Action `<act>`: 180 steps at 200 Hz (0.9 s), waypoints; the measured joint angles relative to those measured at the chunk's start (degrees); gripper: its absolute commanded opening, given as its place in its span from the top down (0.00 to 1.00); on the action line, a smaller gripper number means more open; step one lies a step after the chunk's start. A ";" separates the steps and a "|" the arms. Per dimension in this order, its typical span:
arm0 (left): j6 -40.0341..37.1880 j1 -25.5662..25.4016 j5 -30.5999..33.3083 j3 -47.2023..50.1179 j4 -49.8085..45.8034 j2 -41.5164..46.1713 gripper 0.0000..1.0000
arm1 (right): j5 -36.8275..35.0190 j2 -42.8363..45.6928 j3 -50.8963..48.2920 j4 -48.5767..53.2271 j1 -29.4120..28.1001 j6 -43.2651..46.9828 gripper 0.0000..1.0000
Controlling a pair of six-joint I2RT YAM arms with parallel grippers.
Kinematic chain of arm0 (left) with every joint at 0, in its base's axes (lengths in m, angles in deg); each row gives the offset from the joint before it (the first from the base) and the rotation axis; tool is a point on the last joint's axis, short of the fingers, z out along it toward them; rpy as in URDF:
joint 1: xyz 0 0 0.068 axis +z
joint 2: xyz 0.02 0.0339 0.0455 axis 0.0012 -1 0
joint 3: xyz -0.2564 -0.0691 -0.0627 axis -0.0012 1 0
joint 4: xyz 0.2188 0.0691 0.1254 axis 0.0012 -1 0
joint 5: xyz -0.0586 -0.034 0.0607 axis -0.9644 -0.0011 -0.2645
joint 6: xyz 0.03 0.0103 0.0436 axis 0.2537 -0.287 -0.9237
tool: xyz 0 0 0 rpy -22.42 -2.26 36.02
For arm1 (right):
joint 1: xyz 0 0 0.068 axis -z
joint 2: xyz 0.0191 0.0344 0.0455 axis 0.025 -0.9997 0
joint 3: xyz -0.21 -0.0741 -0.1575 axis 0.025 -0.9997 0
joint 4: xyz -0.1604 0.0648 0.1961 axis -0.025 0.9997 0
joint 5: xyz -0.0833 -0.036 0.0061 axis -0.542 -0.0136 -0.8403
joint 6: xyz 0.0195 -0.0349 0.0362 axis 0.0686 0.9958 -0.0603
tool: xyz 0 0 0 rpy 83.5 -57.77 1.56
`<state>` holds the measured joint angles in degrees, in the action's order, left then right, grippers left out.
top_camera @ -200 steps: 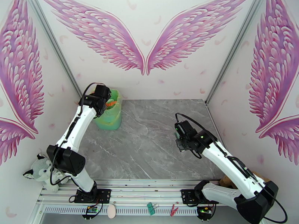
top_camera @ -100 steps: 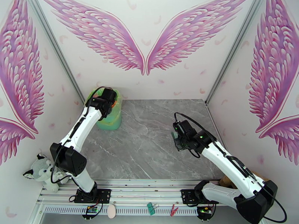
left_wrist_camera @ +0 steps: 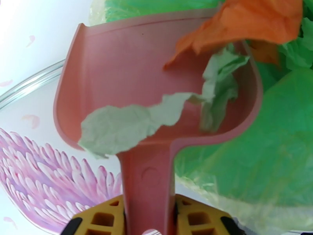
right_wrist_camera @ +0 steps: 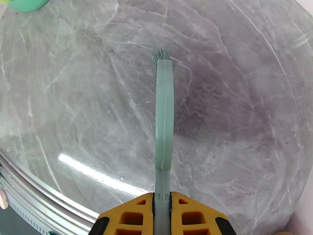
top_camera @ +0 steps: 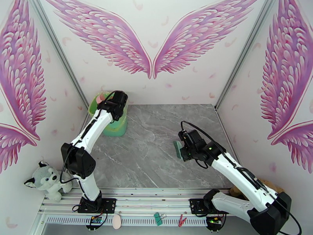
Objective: Sweep away the paper scraps from the table
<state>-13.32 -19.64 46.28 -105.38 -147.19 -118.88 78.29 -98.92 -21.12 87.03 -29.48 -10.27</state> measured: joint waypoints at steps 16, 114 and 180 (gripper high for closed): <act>-2.95 0.04 1.62 -0.02 2.91 -0.37 1.00 | 0.02 0.92 0.00 -0.39 0.00 0.00 1.00; -10.16 4.22 5.05 2.01 12.85 0.15 1.00 | 1.55 0.61 -0.09 -1.05 0.00 0.00 1.00; -14.58 -1.64 6.56 5.20 17.57 2.58 1.00 | 1.53 -0.74 -0.09 -1.25 0.00 0.00 1.00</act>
<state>-27.90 -21.28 52.84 -100.18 -129.62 -116.30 79.82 -99.66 -21.20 85.79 -29.48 -10.27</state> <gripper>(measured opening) 0.282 0.129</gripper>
